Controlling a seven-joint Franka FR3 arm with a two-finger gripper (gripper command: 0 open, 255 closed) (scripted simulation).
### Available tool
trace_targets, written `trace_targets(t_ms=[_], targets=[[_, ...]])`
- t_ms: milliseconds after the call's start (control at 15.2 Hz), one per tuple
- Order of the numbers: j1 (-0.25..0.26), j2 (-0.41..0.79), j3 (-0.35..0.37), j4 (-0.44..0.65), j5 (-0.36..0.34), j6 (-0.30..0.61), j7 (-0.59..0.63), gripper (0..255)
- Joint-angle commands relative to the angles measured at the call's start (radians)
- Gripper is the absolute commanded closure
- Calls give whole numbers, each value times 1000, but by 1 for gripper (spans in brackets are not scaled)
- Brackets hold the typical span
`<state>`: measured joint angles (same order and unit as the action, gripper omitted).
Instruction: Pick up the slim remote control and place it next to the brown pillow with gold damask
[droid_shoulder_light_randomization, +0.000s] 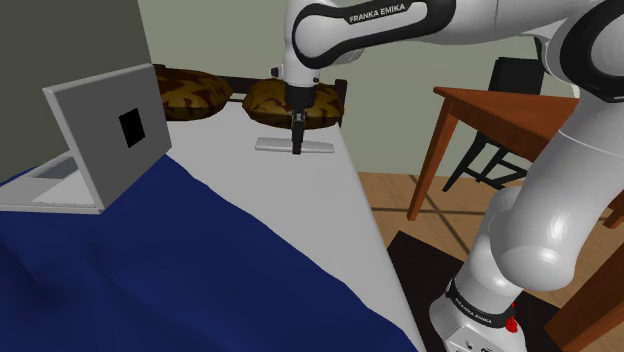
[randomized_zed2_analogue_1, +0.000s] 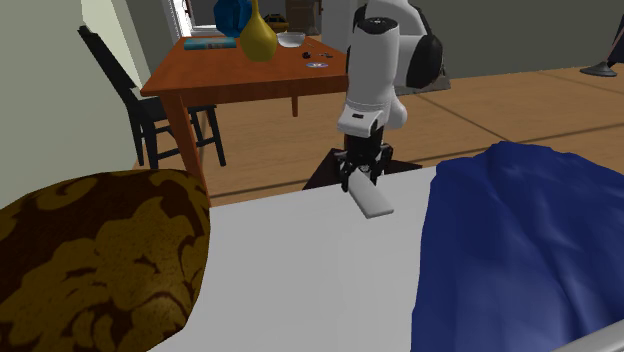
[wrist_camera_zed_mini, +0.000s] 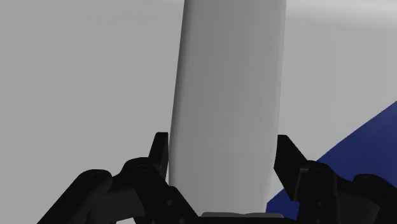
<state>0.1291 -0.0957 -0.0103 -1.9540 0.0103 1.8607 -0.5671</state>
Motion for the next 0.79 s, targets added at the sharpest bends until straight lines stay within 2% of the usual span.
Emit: trace_targets(t_ms=[0,726], targets=[[1,0,1,28,0,-28,2,255],[1,5,1,182,0,-177,3,255]])
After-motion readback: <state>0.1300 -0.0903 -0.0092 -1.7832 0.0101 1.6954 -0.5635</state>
